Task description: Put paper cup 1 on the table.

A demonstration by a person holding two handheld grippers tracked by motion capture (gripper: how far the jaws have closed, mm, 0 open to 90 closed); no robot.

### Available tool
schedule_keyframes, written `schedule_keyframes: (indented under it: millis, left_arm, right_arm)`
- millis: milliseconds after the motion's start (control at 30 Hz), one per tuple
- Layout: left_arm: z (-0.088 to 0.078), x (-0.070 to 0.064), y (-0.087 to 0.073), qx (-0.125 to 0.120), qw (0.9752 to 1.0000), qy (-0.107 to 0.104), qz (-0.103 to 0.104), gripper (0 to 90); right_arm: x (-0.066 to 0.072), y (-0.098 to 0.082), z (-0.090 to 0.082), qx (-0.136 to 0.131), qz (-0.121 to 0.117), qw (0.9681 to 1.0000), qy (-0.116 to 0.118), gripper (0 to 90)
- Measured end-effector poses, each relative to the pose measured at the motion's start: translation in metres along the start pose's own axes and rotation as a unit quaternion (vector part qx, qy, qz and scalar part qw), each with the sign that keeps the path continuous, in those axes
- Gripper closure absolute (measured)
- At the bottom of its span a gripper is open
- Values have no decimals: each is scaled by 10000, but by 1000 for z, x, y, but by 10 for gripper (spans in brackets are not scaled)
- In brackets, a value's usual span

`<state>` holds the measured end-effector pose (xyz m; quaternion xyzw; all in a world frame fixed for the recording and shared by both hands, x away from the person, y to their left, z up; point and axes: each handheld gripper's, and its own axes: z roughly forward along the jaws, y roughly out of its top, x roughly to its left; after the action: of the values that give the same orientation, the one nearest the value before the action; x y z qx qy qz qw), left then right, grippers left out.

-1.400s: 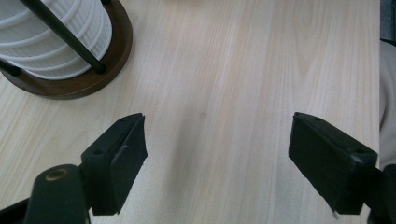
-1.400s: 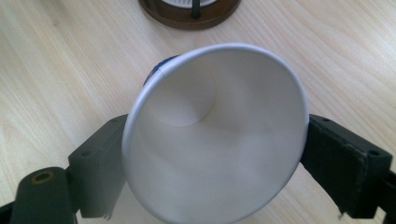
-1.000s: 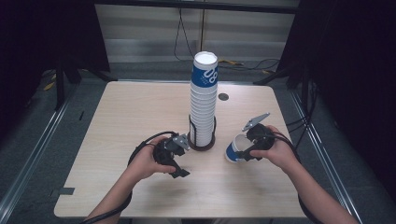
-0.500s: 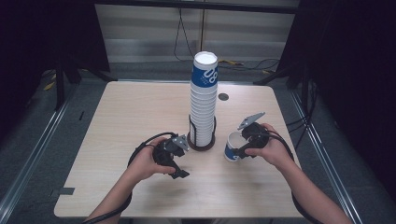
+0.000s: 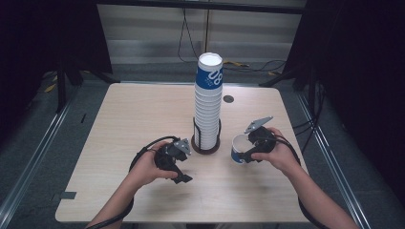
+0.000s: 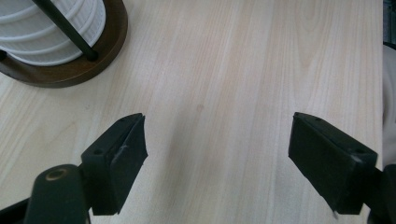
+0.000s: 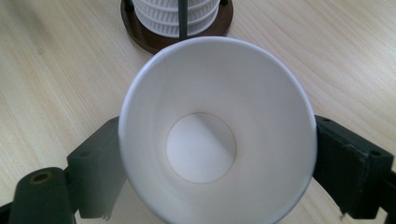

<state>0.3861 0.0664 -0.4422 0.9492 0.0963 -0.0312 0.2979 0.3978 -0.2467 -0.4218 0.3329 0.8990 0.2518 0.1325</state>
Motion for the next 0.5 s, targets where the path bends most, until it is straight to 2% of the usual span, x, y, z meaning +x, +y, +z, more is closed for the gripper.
schedule_keyframes:
  millis: [267,500]
  left_arm:
    - [-2,-1,-4,-22,10000,15,-36,191]
    - [-5,1,-6,-6,10000,32,-23,192]
  right_arm:
    - [-4,-11,1,-21,82,10000,8,127]
    - [-7,-15,9,-20,104,9999,-20,130]
